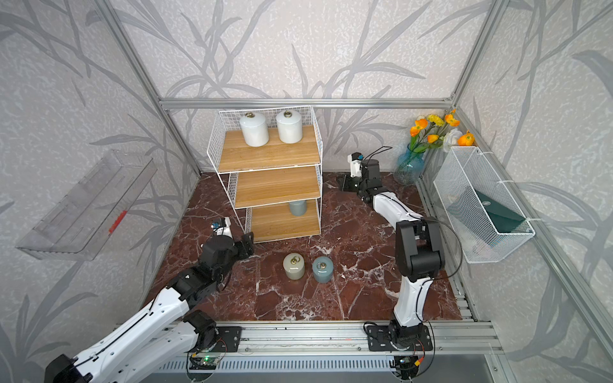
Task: Remove the tea canisters from the shelf
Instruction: Move the shelf to the center of the board.
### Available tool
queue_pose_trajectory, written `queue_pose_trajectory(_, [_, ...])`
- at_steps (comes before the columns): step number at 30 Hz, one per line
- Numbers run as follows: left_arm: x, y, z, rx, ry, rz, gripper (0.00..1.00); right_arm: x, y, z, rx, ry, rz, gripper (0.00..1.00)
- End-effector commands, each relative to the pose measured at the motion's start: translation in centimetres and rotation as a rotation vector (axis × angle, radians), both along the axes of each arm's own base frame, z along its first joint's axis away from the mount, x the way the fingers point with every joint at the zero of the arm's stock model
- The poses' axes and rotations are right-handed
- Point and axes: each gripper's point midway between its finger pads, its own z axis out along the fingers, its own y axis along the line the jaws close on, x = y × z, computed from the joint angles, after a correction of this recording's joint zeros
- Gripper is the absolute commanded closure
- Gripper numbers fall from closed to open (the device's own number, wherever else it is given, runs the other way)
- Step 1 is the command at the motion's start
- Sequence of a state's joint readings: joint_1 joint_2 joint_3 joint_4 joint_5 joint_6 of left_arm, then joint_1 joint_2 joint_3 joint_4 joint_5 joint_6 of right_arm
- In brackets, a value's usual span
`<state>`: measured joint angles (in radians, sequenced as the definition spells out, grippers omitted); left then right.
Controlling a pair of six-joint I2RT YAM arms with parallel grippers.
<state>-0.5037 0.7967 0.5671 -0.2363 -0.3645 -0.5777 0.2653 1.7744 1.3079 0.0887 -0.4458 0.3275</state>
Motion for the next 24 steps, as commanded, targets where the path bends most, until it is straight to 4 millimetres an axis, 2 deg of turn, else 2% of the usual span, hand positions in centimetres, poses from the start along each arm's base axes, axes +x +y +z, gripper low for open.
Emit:
queue_pose_trajectory(1, [0.2, 2.6, 0.9, 0.009, 0.032, 0.123, 0.33, -7.2, 3.8, 2.2, -0.103, -0.117, 0.087, 1.00])
queue_pose_trajectory(4, [0.8, 3.2, 1.8, -0.040, 0.007, 0.140, 0.45, -12.2, 4.8, 1.0, -0.062, -0.094, 0.096, 1.00])
queue_pose_trajectory(7, [1.1, 4.2, 1.9, -0.075, -0.003, 0.167, 0.54, -15.8, 4.8, -0.6, -0.070, -0.071, 0.092, 1.00])
queue_pose_trajectory(12, [1.8, 4.7, 1.2, -0.114, 0.018, 0.170, 0.64, -19.0, 5.6, -2.3, -0.121, -0.029, 0.112, 1.00])
queue_pose_trajectory(15, [1.8, 5.4, 0.7, -0.103, 0.031, 0.192, 0.65, -19.8, 6.4, -2.7, -0.114, -0.034, 0.124, 1.00])
queue_pose_trajectory(18, [2.0, 6.7, 0.7, -0.101, 0.032, 0.235, 0.66, -19.5, 7.3, -3.5, -0.114, -0.026, 0.142, 1.00])
queue_pose_trajectory(24, [3.3, 8.6, 0.7, -0.163, 0.042, 0.287, 0.76, -17.1, 9.4, -4.4, -0.104, -0.050, 0.130, 1.00])
